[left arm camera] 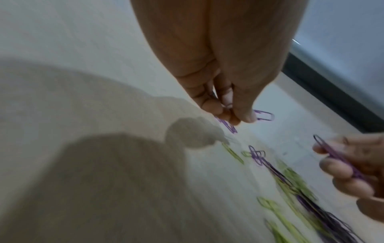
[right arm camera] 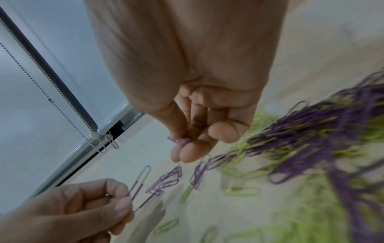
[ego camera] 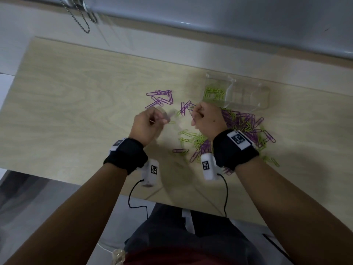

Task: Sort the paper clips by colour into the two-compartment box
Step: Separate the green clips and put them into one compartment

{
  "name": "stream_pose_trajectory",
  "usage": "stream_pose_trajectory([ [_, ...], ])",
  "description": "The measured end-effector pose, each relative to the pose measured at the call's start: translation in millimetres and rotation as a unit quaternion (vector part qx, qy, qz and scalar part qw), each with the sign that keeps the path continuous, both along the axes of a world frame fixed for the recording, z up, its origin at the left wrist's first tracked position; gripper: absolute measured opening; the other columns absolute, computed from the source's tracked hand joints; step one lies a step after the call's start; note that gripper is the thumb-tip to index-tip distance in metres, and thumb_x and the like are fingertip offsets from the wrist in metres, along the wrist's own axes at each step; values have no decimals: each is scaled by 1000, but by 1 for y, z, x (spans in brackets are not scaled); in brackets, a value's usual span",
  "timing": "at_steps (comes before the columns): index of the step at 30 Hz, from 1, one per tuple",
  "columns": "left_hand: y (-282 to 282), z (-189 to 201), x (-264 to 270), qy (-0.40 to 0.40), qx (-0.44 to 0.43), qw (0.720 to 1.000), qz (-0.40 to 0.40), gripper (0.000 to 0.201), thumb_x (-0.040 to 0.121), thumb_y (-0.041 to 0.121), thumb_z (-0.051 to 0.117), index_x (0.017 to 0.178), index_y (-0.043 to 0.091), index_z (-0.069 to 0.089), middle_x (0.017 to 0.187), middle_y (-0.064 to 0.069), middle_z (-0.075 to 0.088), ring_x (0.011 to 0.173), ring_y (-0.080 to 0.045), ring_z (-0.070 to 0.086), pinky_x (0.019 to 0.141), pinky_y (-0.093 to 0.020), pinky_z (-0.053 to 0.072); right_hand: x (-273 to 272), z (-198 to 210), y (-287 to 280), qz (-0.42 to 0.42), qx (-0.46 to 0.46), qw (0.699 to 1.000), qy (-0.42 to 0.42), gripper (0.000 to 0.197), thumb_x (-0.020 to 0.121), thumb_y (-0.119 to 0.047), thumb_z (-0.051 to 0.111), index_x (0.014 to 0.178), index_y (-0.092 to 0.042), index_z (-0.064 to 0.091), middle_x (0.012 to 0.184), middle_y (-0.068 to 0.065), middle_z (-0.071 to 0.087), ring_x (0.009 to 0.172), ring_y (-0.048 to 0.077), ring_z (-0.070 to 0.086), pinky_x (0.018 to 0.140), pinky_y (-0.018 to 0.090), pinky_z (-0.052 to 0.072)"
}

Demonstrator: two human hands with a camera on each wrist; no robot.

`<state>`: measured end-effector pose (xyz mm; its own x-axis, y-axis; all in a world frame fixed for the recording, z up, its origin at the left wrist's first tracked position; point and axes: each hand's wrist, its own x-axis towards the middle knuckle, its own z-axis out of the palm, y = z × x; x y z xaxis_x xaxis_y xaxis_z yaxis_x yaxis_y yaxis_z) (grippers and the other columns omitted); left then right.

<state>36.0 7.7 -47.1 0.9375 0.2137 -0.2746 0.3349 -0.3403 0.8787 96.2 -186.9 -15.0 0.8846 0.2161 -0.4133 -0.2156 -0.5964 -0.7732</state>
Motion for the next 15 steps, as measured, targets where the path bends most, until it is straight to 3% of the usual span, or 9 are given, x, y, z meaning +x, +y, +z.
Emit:
stream_pose_trajectory([
  [3,4,1,22,-2,52,997,55,15,76,19,73,75,25,59,82,-10,65,78,-29,63,71,-32,50,16,4,25,27,41,999,-16,15,91,-7,51,77,-13,53,74,8,65,59,12,57,66,36,53],
  [5,5,-2,34,-14,179,983,31,13,76,19,72,81,13,61,88,-10,63,80,-27,60,71,-25,44,23,3,36,55,11,998,-36,11,89,-9,51,82,-15,57,82,7,68,72,20,63,75,40,55],
  [7,-2,-4,44,-39,243,969,-4,15,76,19,70,84,8,64,95,-14,58,86,-30,58,75,-25,41,23,-1,33,85,-92,990,-69,12,89,-11,50,89,-15,61,94,7,68,87,26,63,80,40,53],
  [11,-35,-9,65,-37,233,968,-90,18,76,26,71,84,11,66,89,-10,60,85,-26,56,74,-25,39,12,-20,0,76,-248,958,-122,13,91,-21,54,100,-13,58,104,9,63,95,31,59,74,35,48],
  [15,-74,-2,84,37,264,947,-181,23,74,32,73,77,14,58,82,-7,61,79,-23,56,66,-29,42,0,-31,-33,52,-262,956,-120,22,90,-26,57,107,-11,58,114,9,54,100,31,56,74,37,46],
])
